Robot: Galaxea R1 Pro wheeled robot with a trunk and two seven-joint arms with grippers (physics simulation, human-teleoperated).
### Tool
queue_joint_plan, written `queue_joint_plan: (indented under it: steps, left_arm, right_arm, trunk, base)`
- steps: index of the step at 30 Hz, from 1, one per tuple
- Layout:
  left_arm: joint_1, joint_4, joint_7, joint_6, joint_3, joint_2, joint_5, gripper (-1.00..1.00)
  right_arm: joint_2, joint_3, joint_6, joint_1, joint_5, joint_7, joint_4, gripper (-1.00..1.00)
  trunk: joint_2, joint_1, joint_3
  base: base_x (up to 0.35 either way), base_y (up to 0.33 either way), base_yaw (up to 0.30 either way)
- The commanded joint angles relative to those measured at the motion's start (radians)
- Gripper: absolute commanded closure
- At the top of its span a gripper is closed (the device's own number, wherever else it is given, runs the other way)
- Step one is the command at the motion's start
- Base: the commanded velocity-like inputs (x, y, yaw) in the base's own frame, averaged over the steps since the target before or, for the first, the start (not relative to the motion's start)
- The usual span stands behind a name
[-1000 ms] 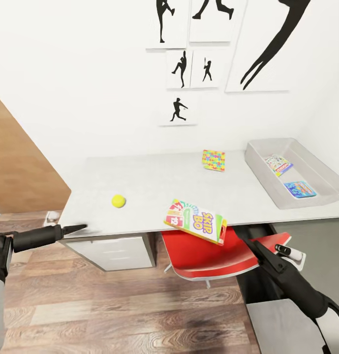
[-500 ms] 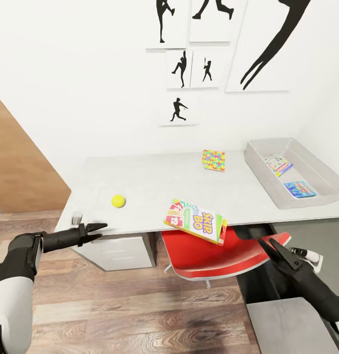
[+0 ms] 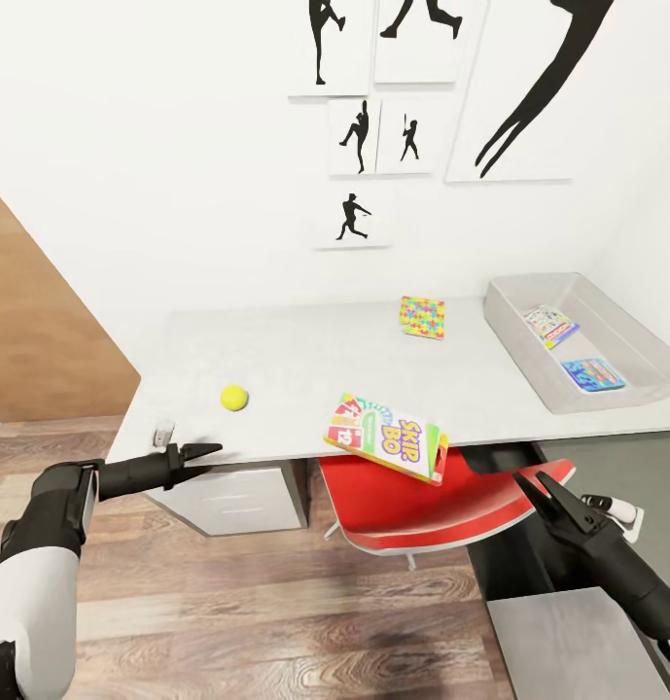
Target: Put all the toys in the child's room - the three board games (two on the bed and one on the table), the two jigsaw puzzles on the table, and the tennis ball on the table - inside the toy box on the table in the child's room.
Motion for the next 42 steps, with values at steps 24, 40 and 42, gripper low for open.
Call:
queue_joint_plan:
  steps: [24,40,42]
  left_arm:
    - [-0.001,-0.001,-0.010,0.016,0.003,0.004,-0.009,-1.00]
    - [-0.001,-0.001,-0.010,0.016,0.001,0.005,-0.009,-1.00]
    - [-0.001,-0.001,-0.010,0.016,0.001,0.005,-0.009,-1.00]
  right_arm:
    - [0.008,0.000,0.000,-0.001,-0.002,0.068,-0.009,-1.00]
    - [-0.001,0.002,-0.068,0.009,0.006,0.116,-0.010,-1.00]
    - [-0.001,0.002,-0.070,0.010,0.014,0.123,-0.011,-1.00]
  trunk:
    - [-0.002,0.000,0.026]
    - [-0.079,0.043,0.018]
    - [-0.093,0.050,0.015]
  base:
    - [0.000,-0.063,0.000]
    - [0.000,0.000,0.000]
    - [0.000,0.000,0.000]
